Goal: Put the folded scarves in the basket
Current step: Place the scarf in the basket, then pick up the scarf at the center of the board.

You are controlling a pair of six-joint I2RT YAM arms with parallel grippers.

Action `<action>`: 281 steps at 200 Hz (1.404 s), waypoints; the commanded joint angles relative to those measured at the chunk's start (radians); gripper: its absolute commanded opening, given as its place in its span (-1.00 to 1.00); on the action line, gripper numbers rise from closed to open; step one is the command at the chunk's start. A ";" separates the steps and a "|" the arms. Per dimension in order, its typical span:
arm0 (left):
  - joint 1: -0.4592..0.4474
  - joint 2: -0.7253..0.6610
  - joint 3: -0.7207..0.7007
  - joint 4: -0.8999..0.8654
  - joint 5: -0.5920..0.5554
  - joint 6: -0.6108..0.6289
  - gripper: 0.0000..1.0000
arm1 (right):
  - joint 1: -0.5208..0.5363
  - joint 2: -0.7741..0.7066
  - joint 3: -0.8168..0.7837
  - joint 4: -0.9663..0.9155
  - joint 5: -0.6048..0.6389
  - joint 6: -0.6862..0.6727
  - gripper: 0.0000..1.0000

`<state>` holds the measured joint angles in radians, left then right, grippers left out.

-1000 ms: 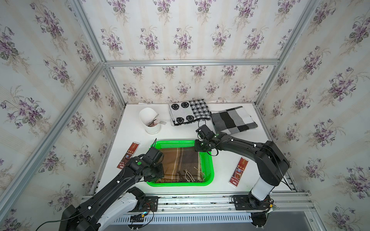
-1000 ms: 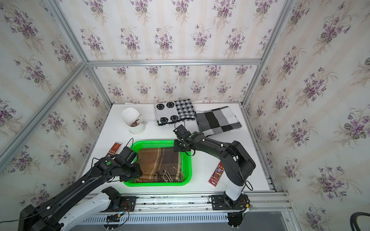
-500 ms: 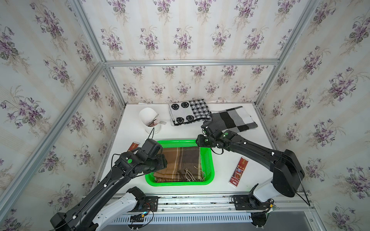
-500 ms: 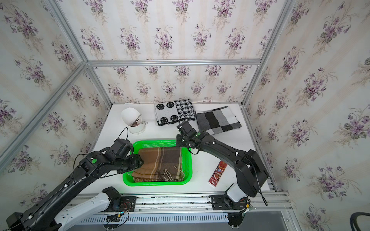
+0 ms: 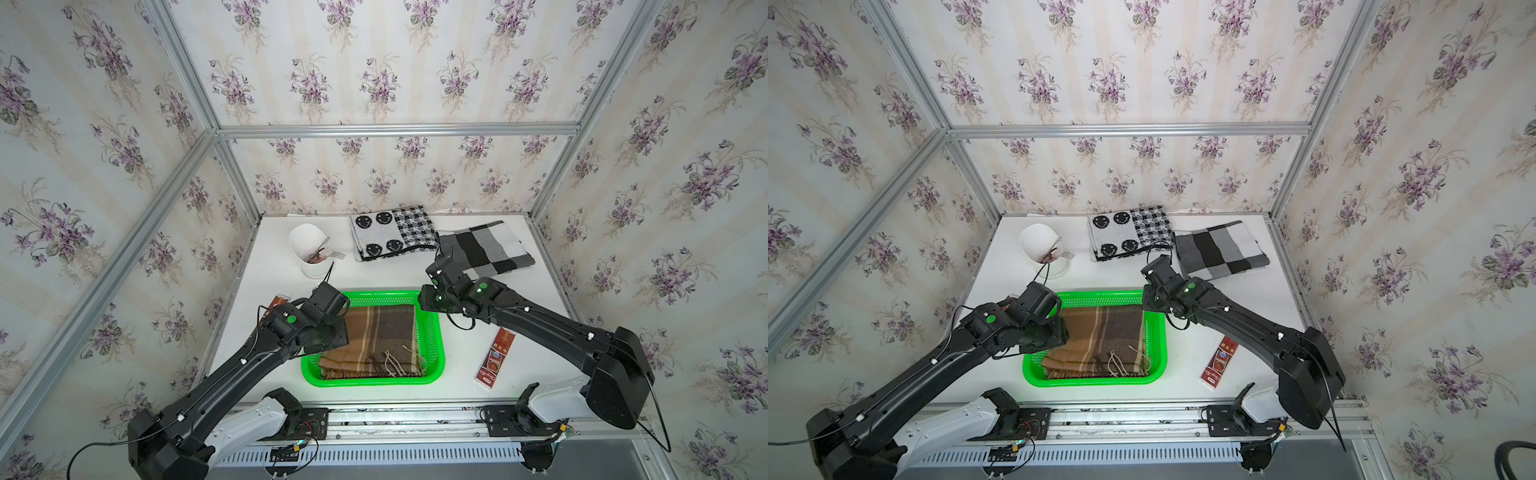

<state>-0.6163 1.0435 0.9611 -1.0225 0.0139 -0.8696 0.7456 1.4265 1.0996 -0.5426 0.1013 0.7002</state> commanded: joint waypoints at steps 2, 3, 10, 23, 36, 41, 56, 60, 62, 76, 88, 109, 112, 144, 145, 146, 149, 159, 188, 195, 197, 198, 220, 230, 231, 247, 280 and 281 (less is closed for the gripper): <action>0.000 0.082 0.094 0.071 -0.033 0.057 0.16 | -0.123 -0.018 0.019 -0.004 0.048 -0.056 -0.04; 0.000 0.089 0.100 0.074 -0.030 0.058 0.16 | -0.131 -0.019 0.019 -0.002 0.046 -0.057 -0.03; 0.000 0.135 0.142 0.101 -0.004 0.067 0.16 | -0.189 -0.021 0.022 0.007 0.034 -0.071 -0.02; -0.003 0.229 0.228 0.153 0.051 0.070 0.16 | -0.325 -0.008 0.044 0.008 0.018 -0.082 0.00; -0.020 0.323 0.319 0.211 0.088 0.063 0.15 | -0.422 0.008 0.052 0.033 0.002 -0.079 0.07; -0.030 0.358 0.359 0.230 0.095 0.060 0.15 | -0.455 0.018 0.051 0.049 -0.015 -0.074 0.09; -0.055 0.505 0.503 0.257 0.109 0.057 0.16 | -0.540 0.057 0.063 0.067 -0.037 -0.046 0.09; -0.061 0.545 0.544 0.258 0.117 0.052 0.16 | -0.557 0.068 0.066 0.068 -0.031 -0.039 0.09; -0.063 0.568 0.566 0.259 0.124 0.049 0.16 | -0.566 0.073 0.069 0.067 -0.028 -0.035 0.09; -0.084 0.709 0.713 0.266 0.159 0.015 0.16 | -0.625 0.089 0.070 0.082 -0.018 -0.013 0.08; -0.109 0.828 0.841 0.261 0.161 -0.036 0.18 | -0.671 0.094 0.063 0.104 -0.015 -0.002 0.08; -0.150 1.031 1.045 0.257 0.174 -0.158 0.39 | -0.730 0.090 0.082 0.097 -0.041 0.017 0.07; -0.157 1.057 1.072 0.260 0.177 -0.175 0.44 | -0.732 0.086 0.083 0.096 -0.039 0.016 0.07; -0.186 1.340 1.389 0.240 0.211 -0.306 0.81 | -0.732 0.019 0.066 0.080 -0.014 0.017 0.07; -0.187 1.350 1.397 0.240 0.213 -0.310 0.81 | -0.733 0.016 0.065 0.080 -0.013 0.017 0.07; -0.186 1.358 1.405 0.238 0.215 -0.314 0.81 | -0.732 0.014 0.064 0.080 -0.012 0.017 0.07; -0.186 1.381 1.432 0.235 0.219 -0.325 0.82 | -0.732 0.008 0.061 0.077 -0.010 0.015 0.07; -0.187 1.451 1.504 0.220 0.223 -0.359 0.82 | -0.732 -0.010 0.055 0.068 -0.005 0.011 0.07; -0.185 1.576 1.565 0.290 0.268 -0.411 0.77 | -0.733 -0.047 0.015 0.084 0.008 -0.009 0.09; -0.186 1.587 1.565 0.303 0.273 -0.411 0.75 | -0.732 -0.038 0.003 0.095 0.000 -0.014 0.09; -0.186 1.589 1.566 0.305 0.273 -0.409 0.75 | -0.732 -0.034 -0.001 0.098 -0.005 -0.017 0.09; -0.186 1.589 1.566 0.306 0.272 -0.409 0.75 | -0.732 -0.032 -0.001 0.100 -0.007 -0.018 0.09; -0.188 1.580 1.527 0.346 0.264 -0.389 0.74 | -0.732 0.018 -0.024 0.138 -0.057 -0.018 0.05; -0.189 1.584 1.517 0.365 0.277 -0.396 0.72 | -0.731 0.031 -0.030 0.149 -0.060 -0.010 0.04; -0.189 1.585 1.517 0.365 0.278 -0.398 0.72 | -0.732 0.032 -0.030 0.149 -0.059 -0.010 0.04; -0.188 1.606 1.516 0.374 0.292 -0.414 0.68 | -0.732 0.033 -0.027 0.155 -0.056 -0.001 0.04; -0.191 1.666 1.522 0.389 0.338 -0.465 0.51 | -0.732 0.000 -0.032 0.142 -0.041 0.011 0.04; -0.190 1.666 1.522 0.389 0.338 -0.465 0.51 | -0.732 -0.002 -0.033 0.142 -0.040 0.010 0.04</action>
<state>-0.8070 2.6812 2.4798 -0.6495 0.3164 -1.2903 0.0139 1.4483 1.0702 -0.4103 0.0517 0.6994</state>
